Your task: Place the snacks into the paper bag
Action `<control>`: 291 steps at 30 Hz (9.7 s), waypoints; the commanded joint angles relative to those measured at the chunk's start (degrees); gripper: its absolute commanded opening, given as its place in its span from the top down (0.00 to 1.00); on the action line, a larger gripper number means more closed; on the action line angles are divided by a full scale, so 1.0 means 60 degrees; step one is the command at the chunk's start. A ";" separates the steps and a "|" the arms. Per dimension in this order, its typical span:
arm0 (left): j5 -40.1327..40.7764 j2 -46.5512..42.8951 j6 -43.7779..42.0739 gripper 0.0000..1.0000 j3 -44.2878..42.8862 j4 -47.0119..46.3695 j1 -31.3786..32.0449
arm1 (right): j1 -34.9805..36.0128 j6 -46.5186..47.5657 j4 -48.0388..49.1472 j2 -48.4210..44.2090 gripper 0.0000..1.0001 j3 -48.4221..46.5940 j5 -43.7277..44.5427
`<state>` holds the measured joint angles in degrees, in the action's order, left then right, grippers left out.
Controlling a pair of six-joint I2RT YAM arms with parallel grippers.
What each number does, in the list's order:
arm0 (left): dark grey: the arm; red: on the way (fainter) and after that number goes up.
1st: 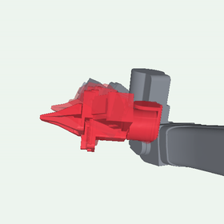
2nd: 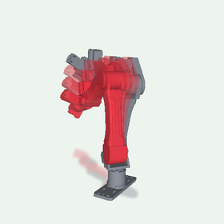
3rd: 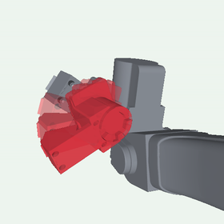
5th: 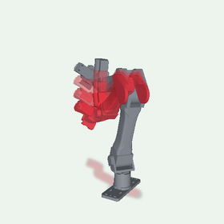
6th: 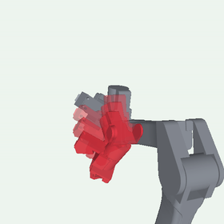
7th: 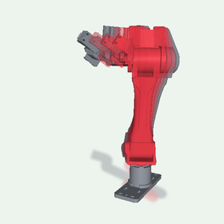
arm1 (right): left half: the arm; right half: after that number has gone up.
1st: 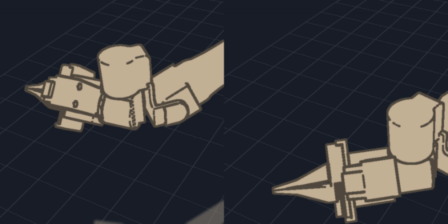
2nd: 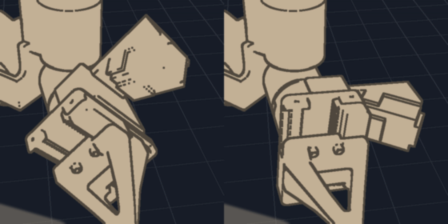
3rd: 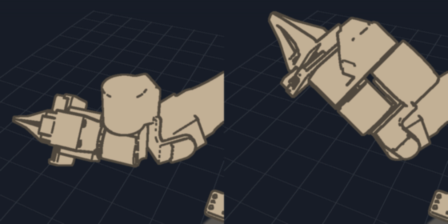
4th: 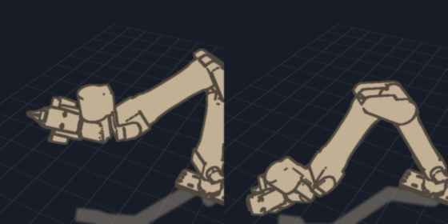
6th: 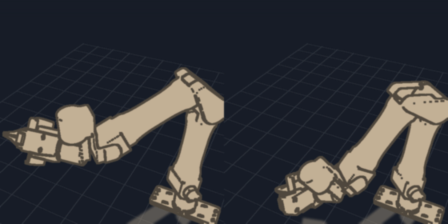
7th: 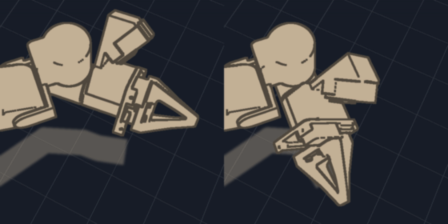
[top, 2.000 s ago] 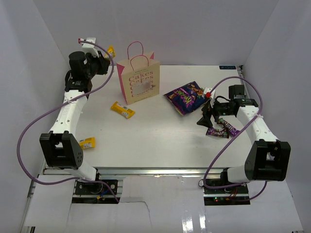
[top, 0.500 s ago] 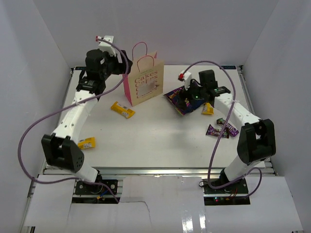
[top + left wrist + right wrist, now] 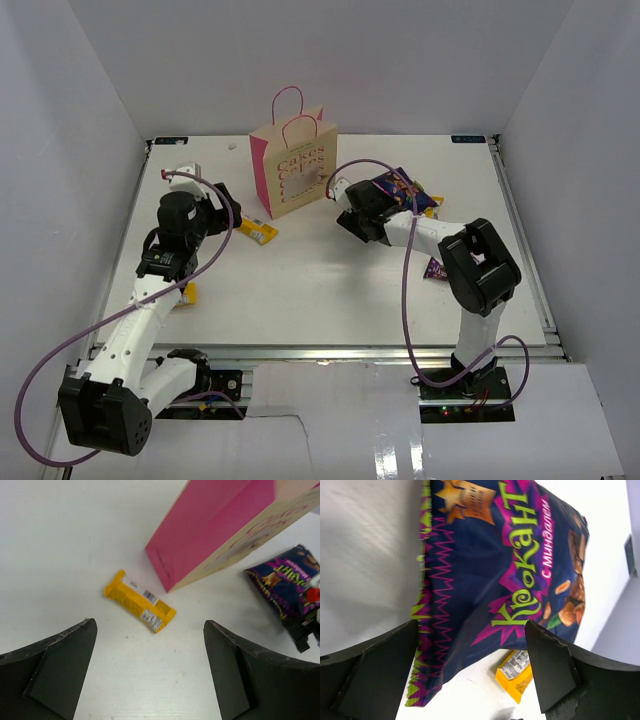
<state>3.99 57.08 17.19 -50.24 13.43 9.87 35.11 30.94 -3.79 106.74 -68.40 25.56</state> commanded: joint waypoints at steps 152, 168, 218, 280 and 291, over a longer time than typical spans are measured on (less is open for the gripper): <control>-0.7124 0.7831 0.5103 1.00 -0.1954 -0.8522 0.3819 | -0.5618 -0.4614 -0.1741 -0.2115 0.59 -0.0128 -1.1086; -0.8809 0.6440 0.5720 1.00 -0.2699 -0.8291 0.3438 | -0.6349 -0.4980 -0.1682 -0.2863 0.59 -0.0172 -1.2082; -1.0537 0.9295 0.5323 1.00 -1.5078 -0.4684 -0.1204 | -0.6570 -0.5083 -0.1170 -0.2951 0.59 0.1073 -1.2419; -1.2530 0.8973 0.5192 1.00 -1.5079 -0.8025 -0.2831 | -0.6394 -0.5391 -0.0921 -0.2614 0.60 0.1351 -1.2419; -1.2618 0.8827 0.5938 1.00 -1.4875 -0.8742 -0.2831 | -0.6350 -0.5405 -0.0921 -0.2585 0.60 0.1395 -1.2376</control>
<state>-77.36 117.49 51.83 -137.69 -32.47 -6.92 -3.27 -1.19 -11.22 90.91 -60.18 -47.79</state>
